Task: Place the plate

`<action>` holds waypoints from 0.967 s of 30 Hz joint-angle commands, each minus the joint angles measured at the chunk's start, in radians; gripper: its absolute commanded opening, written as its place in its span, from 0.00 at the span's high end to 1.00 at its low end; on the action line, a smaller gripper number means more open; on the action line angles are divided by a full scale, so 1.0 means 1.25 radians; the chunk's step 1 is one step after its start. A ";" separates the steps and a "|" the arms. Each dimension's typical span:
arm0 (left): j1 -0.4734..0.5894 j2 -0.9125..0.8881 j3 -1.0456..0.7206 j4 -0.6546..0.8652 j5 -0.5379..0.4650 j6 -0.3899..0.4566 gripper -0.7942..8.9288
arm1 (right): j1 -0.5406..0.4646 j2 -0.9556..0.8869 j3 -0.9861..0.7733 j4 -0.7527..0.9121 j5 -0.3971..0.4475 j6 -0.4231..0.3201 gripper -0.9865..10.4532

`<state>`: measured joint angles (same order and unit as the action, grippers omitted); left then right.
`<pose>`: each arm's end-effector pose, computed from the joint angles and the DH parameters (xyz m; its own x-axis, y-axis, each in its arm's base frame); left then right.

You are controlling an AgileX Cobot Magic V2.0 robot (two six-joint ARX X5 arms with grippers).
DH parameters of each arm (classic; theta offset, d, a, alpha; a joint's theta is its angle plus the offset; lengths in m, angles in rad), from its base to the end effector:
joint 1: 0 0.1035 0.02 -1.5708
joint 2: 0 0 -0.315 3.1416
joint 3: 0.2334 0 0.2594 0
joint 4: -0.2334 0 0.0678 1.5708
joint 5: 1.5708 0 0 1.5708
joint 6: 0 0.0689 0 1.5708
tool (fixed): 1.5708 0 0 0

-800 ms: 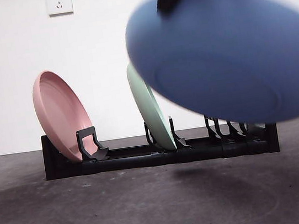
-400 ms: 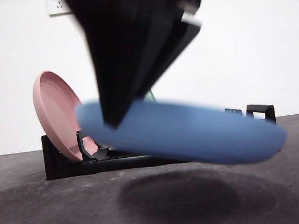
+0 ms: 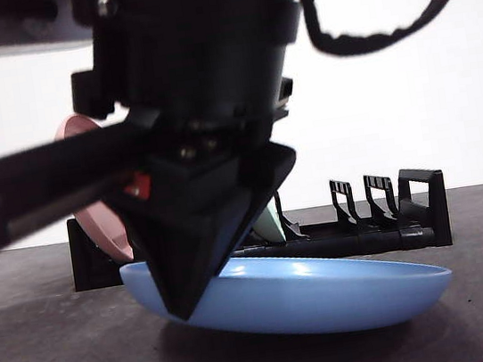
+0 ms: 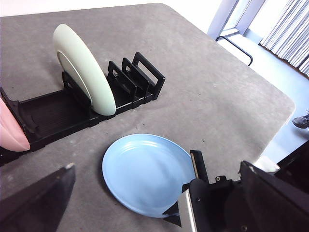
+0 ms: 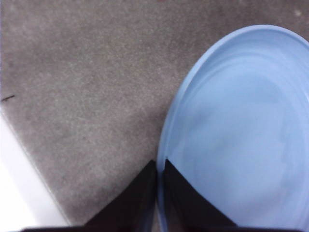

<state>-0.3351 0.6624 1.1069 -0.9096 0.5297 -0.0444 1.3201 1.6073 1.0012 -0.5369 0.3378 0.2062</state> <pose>0.0711 -0.0616 0.4028 0.5622 -0.7308 -0.3870 0.6908 0.6723 -0.2661 0.1035 0.3123 0.2030 0.4182 0.2970 -0.8585 -0.8150 0.5399 -0.2102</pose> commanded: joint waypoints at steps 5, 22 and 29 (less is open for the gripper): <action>-0.004 0.005 0.013 0.006 0.002 0.002 0.34 | 0.014 0.028 0.005 0.015 0.009 0.001 0.84; -0.004 0.020 0.013 0.009 0.001 0.002 0.34 | -0.121 -0.159 0.044 -0.086 -0.168 0.063 0.60; -0.004 0.076 0.013 0.010 -0.098 -0.018 0.34 | -0.359 -0.323 0.044 -0.124 -0.328 0.060 0.56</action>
<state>-0.3363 0.7383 1.1069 -0.9085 0.4175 -0.0563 0.9108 1.2182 1.0382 -0.6926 -0.0399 0.2752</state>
